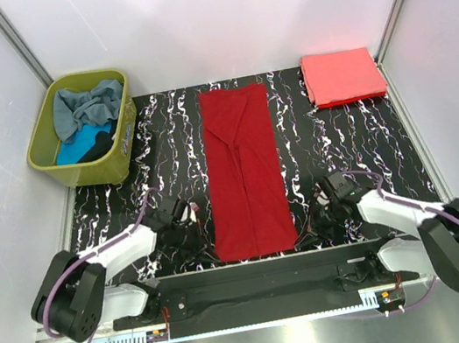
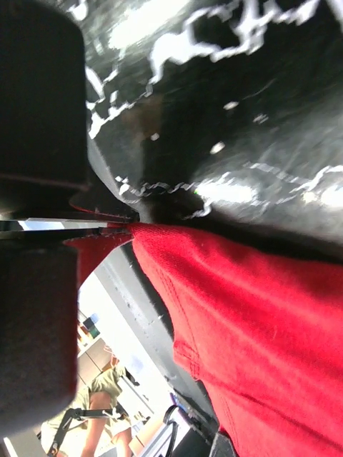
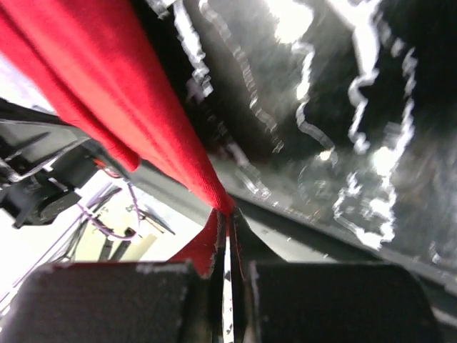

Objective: Fold and stack the t-shirts
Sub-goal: Fold the tshirt

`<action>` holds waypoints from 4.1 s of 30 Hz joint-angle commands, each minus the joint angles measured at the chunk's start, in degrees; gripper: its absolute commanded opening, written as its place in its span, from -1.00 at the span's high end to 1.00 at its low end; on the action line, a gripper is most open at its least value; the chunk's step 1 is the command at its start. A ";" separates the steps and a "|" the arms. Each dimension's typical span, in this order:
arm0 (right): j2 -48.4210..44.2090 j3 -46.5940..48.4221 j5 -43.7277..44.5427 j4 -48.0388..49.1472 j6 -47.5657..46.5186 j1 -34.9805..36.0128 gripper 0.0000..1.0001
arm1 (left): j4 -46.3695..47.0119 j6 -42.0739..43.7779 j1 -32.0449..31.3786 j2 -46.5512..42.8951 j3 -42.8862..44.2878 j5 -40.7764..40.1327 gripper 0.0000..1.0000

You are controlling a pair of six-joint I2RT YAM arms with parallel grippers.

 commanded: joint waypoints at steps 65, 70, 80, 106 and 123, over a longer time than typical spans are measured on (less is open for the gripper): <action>67.56 104.74 0.29 -40.56 -29.34 -19.06 0.22 | -12.75 12.02 18.29 40.38 72.23 -12.90 0.38; 59.29 93.24 -1.12 -33.12 -25.66 -14.77 0.21 | -6.35 8.68 16.18 33.70 60.64 -9.04 0.37; 62.09 86.45 -6.65 -19.29 -18.36 -8.52 0.32 | 6.85 3.24 13.10 43.77 59.56 0.90 0.42; 45.57 53.49 -13.33 -10.76 -22.40 -12.38 0.55 | 3.77 12.55 11.78 30.35 42.95 1.87 0.49; 40.58 36.64 -3.31 -4.44 -22.40 -11.86 0.56 | 8.08 11.49 9.59 27.20 23.19 -0.15 0.55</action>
